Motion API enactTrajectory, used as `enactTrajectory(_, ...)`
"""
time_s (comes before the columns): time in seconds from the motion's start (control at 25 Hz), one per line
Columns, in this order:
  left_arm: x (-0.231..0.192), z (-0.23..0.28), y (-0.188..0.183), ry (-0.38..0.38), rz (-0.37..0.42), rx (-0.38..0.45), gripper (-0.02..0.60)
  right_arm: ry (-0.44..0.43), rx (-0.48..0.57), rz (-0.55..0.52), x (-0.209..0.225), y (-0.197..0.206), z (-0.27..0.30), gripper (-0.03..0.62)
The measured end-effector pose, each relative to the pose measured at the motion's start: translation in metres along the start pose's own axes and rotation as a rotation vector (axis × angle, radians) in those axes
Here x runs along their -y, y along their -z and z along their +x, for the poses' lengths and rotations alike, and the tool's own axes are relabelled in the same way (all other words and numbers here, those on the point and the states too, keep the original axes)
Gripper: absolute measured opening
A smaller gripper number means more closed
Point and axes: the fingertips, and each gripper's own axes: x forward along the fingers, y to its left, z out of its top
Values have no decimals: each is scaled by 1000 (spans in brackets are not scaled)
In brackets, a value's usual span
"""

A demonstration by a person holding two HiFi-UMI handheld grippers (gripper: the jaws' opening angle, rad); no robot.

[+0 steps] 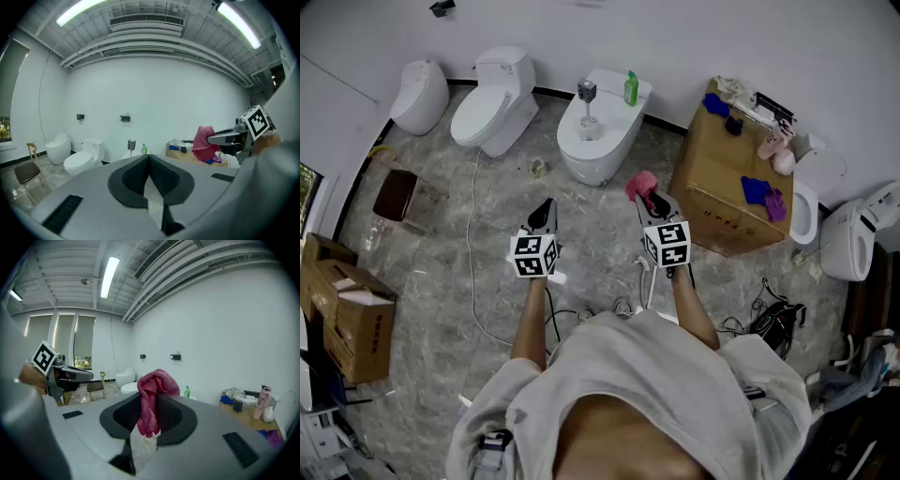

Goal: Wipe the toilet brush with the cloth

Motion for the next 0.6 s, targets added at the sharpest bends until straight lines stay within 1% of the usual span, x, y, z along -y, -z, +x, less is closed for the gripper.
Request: enactTrajectory(0.6,9,11,1,-12,-11,-7,18,-22,-6,-2,12,4,1,100)
